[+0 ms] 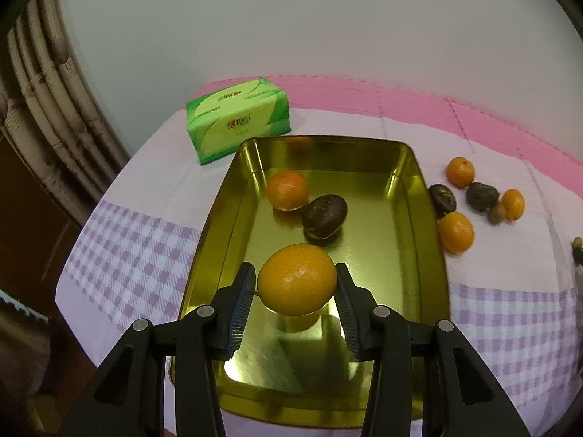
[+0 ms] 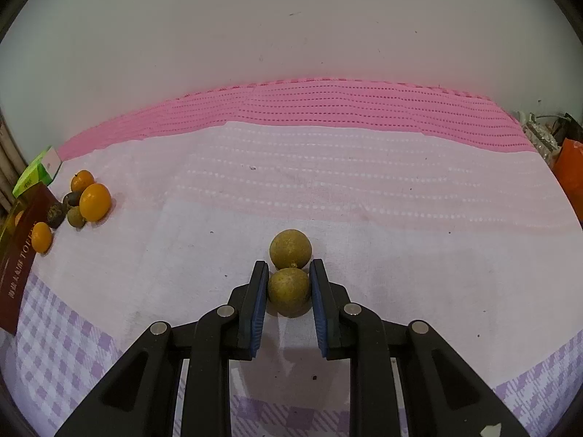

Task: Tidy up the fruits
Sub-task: 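Grasp the yellow orange with the left gripper and place it in the tin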

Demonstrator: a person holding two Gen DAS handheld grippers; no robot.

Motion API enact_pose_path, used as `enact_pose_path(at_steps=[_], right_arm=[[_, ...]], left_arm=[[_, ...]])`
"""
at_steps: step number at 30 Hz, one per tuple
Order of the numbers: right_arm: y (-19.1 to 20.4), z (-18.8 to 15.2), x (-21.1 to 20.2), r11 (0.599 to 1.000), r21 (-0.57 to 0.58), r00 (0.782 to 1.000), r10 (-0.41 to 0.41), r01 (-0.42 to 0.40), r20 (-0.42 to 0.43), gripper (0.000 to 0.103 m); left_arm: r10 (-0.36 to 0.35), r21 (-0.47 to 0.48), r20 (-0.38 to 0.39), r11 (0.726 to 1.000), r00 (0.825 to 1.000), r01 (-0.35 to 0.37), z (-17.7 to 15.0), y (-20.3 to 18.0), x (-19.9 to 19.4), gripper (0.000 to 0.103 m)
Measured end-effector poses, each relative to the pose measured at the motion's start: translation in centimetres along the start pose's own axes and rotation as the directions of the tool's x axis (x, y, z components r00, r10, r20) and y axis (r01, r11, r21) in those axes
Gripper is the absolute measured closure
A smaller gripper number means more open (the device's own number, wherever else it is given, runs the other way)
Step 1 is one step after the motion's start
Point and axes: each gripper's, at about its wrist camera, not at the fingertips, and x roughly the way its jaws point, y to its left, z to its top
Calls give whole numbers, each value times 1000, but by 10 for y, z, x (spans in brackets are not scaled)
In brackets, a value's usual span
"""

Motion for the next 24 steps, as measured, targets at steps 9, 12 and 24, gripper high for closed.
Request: enact_pose_path(at_steps=[9, 12, 24], right_arm=[[0, 0, 0, 1000, -5, 1000, -8, 8, -1, 83], [0, 0, 1, 1000, -7, 1000, -11, 11, -1, 83], [1, 0, 0, 1000, -11, 1000, -15, 15, -1, 83]], left_arm=[[20, 29, -30, 999, 999, -19, 3, 0, 16, 58], [25, 33, -34, 999, 999, -23, 4, 1, 19, 58], [36, 35, -58, 999, 998, -34, 6, 8, 33, 58]])
